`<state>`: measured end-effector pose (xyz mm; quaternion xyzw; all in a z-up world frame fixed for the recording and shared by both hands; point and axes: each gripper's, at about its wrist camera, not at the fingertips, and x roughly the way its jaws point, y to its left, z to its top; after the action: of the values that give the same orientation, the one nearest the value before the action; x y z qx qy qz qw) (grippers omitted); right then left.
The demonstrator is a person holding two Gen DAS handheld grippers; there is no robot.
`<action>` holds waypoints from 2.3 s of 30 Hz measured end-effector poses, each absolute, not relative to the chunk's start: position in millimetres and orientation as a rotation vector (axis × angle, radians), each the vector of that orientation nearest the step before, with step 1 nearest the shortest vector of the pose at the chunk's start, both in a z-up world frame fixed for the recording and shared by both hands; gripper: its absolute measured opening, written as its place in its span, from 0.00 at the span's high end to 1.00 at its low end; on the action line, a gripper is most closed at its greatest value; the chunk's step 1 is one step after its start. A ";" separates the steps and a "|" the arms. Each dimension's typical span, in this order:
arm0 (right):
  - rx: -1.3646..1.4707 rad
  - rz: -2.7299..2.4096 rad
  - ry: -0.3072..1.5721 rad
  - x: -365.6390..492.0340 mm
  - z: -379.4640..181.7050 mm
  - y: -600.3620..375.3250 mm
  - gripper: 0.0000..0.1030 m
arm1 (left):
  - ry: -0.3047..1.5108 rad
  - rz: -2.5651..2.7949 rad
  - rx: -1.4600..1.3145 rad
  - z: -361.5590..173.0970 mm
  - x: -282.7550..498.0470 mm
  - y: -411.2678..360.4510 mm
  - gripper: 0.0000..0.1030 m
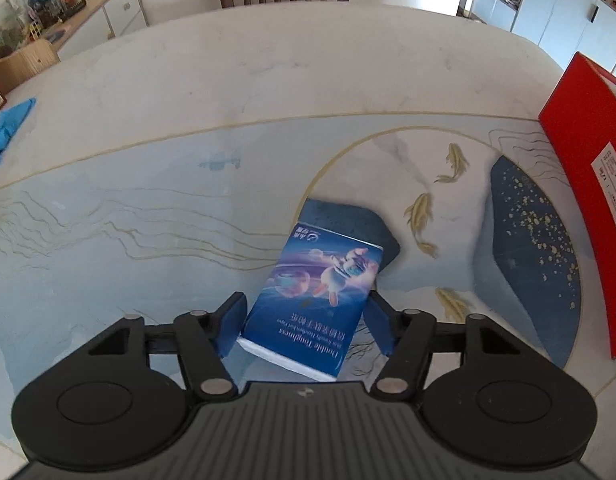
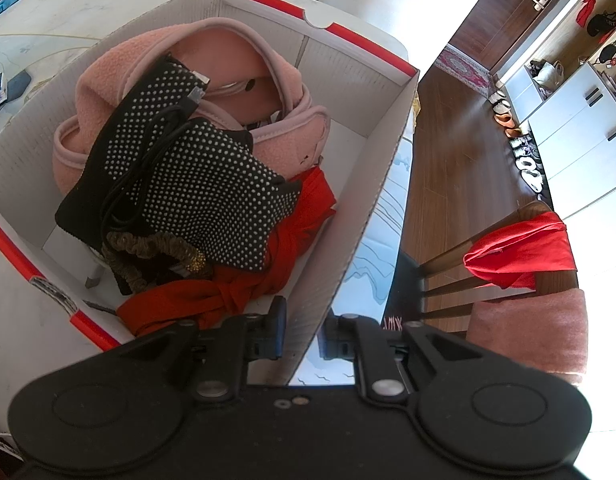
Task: Organize objects
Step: 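Grasp the blue tissue pack with the left gripper and lift, then carry the tissue pack into the box and open the left gripper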
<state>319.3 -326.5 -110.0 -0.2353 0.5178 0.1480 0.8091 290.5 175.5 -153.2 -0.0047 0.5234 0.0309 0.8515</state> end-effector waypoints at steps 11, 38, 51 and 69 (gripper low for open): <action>-0.509 0.314 1.103 317.3 -107.3 -325.0 0.88 | 1.007 -0.009 -0.007 -107.5 290.0 129.7 0.53; -0.504 0.335 1.087 315.6 -107.7 -314.0 0.89 | 0.834 -0.416 0.133 0.8 296.8 -34.3 0.53; -0.504 0.337 1.086 315.7 -108.3 -313.5 0.89 | 0.803 -0.615 0.245 -2.7 308.0 -131.0 0.53; -0.501 0.348 1.085 315.5 -108.1 -307.4 0.89 | 0.938 -0.616 0.332 -63.2 347.6 -157.6 0.52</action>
<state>315.5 -307.4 -108.1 -0.2344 0.5081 0.1630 0.8126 347.6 -157.6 -63.2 0.1567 0.4425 -0.2906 0.8338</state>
